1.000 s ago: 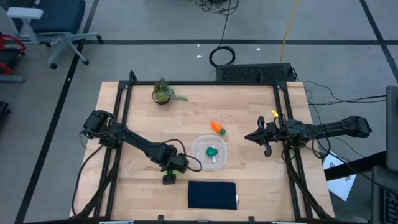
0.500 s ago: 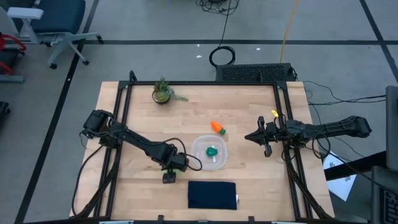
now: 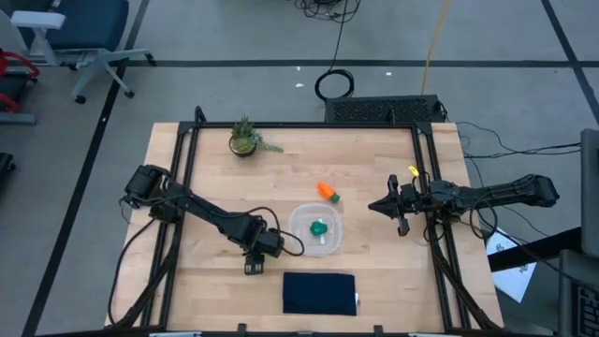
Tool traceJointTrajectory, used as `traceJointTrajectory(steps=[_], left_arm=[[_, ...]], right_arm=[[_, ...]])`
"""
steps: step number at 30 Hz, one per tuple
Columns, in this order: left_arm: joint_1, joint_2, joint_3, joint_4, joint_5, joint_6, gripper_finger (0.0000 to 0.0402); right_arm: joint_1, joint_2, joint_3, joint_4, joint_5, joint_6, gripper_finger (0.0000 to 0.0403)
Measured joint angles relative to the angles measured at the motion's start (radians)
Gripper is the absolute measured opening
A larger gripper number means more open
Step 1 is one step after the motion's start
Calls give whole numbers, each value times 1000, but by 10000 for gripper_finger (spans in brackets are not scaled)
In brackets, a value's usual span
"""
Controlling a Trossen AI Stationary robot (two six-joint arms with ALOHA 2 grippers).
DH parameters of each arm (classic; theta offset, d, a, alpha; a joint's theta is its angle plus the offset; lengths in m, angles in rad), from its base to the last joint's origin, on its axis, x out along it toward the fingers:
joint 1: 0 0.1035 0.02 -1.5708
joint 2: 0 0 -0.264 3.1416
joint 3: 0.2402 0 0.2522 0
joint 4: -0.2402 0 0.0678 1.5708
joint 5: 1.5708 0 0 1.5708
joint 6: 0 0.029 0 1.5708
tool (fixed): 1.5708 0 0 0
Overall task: Pick and placing Produce into tupperware
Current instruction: Put the green starfruit into the transparent bin
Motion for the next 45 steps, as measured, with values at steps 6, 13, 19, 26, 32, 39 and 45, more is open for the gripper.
traceJointTrajectory(steps=[6,13,19,26,32,39,45], left_arm=[[0,-18,-3,-46,2,8,246],[21,-35,-4,-107,16,48,216],[41,-36,8,-201,18,91,239],[50,-38,87,-224,-11,152,218],[67,-39,208,-228,-43,245,215],[99,-39,354,-302,-63,356,243],[158,-40,441,-395,-92,391,215]], right_arm=[[0,0,0,0,0,-8,0],[0,0,0,22,0,5,0],[0,0,0,39,0,0,0],[0,0,0,38,0,0,0],[0,0,0,38,0,2,0],[0,0,0,42,0,21,0],[0,-1,0,78,0,12,0]])
